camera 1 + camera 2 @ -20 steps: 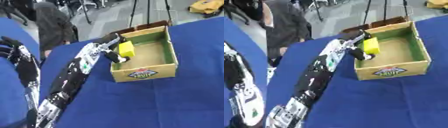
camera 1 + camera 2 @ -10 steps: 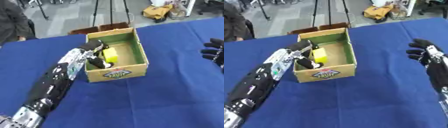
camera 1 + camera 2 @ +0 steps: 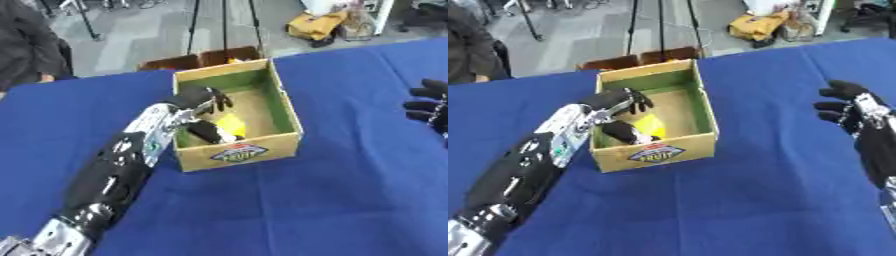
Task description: Pick up objects on the table and place them in the box.
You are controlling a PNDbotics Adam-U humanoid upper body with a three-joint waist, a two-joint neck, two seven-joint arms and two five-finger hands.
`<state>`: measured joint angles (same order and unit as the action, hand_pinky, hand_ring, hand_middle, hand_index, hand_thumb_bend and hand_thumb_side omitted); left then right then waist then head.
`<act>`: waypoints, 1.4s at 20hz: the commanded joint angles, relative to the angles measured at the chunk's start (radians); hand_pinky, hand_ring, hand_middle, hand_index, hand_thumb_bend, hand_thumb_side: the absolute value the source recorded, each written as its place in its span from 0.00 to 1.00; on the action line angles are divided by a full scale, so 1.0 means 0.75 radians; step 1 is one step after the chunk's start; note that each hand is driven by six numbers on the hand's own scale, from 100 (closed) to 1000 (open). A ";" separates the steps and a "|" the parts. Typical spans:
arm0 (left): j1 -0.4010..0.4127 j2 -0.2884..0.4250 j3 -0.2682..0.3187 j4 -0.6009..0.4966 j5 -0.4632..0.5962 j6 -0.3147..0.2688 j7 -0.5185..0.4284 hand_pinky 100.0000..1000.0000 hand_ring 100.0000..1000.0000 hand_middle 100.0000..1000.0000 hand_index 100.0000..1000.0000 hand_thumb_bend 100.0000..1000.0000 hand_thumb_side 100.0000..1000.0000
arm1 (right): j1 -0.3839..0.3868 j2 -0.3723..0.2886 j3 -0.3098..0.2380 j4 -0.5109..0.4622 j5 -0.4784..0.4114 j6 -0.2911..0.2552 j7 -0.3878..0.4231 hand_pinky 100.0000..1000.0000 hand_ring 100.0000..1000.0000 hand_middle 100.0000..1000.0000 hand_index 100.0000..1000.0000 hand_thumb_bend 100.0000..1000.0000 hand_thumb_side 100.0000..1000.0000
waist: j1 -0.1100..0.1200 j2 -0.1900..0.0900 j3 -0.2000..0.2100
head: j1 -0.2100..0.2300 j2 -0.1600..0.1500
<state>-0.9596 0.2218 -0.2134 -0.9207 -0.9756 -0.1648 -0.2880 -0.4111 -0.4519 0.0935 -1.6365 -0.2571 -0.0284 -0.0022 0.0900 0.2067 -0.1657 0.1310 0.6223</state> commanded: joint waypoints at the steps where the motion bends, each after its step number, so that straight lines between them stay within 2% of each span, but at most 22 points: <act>1: -0.019 0.039 -0.002 -0.053 -0.009 0.020 0.009 0.69 0.66 0.69 0.89 1.00 0.72 | -0.020 -0.013 -0.008 -0.015 -0.001 -0.004 0.002 0.79 0.75 0.76 0.87 0.00 0.86 | -0.013 -0.019 0.003 | 0.002 -0.015; 4: -0.014 0.063 0.000 -0.103 0.019 0.026 0.014 0.69 0.65 0.69 0.88 1.00 0.73 | -0.017 -0.013 -0.011 -0.014 -0.001 -0.005 0.000 0.79 0.75 0.76 0.87 0.00 0.86 | -0.018 -0.021 0.010 | -0.006 -0.016; 7: -0.008 0.112 0.006 -0.227 0.120 0.027 0.035 0.67 0.64 0.67 0.87 1.00 0.73 | -0.012 -0.016 -0.018 -0.014 0.000 -0.007 -0.005 0.79 0.75 0.76 0.87 0.00 0.86 | -0.024 -0.022 0.021 | -0.017 -0.014; 9: 0.005 0.159 0.015 -0.344 0.236 0.042 0.051 0.66 0.62 0.66 0.86 1.00 0.72 | -0.007 -0.016 -0.022 -0.013 0.000 -0.008 -0.009 0.79 0.75 0.76 0.87 0.00 0.86 | -0.026 -0.025 0.030 | -0.027 -0.014; 12: 0.056 0.248 0.056 -0.572 0.488 0.092 0.097 0.62 0.59 0.62 0.82 1.00 0.73 | 0.000 -0.017 -0.028 -0.013 0.000 -0.009 -0.014 0.79 0.75 0.76 0.87 0.00 0.85 | -0.028 -0.028 0.046 | -0.048 -0.015; 15: 0.166 0.334 0.115 -0.790 0.754 0.155 0.178 0.60 0.57 0.60 0.80 1.00 0.77 | 0.007 -0.021 -0.035 -0.012 0.000 -0.011 -0.021 0.79 0.75 0.76 0.87 0.00 0.85 | -0.030 -0.030 0.065 | -0.069 -0.016; 19: 0.373 0.375 0.205 -0.997 1.044 0.212 0.316 0.57 0.55 0.58 0.76 0.90 0.78 | 0.016 -0.027 -0.044 -0.012 0.000 -0.014 -0.029 0.79 0.75 0.76 0.87 0.00 0.85 | -0.033 -0.033 0.090 | -0.088 -0.010; 24: 0.644 0.324 0.268 -1.092 1.270 0.184 0.407 0.57 0.56 0.58 0.76 0.88 0.83 | 0.020 -0.029 -0.051 -0.016 -0.001 -0.018 -0.036 0.79 0.75 0.76 0.87 0.00 0.85 | -0.041 -0.032 0.111 | -0.100 -0.004; 28: 0.774 0.268 0.324 -1.114 1.379 0.122 0.454 0.57 0.56 0.58 0.76 0.83 0.81 | 0.026 -0.031 -0.054 -0.019 -0.003 -0.019 -0.040 0.79 0.75 0.76 0.87 0.00 0.85 | -0.049 -0.030 0.125 | -0.103 0.004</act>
<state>-0.3730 0.4172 0.0046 -1.7298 0.0303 -0.0591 0.0391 -0.3842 -0.4524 0.0630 -1.6340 -0.2571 -0.0420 -0.0286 0.0575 0.2016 -0.0714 0.0581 0.6233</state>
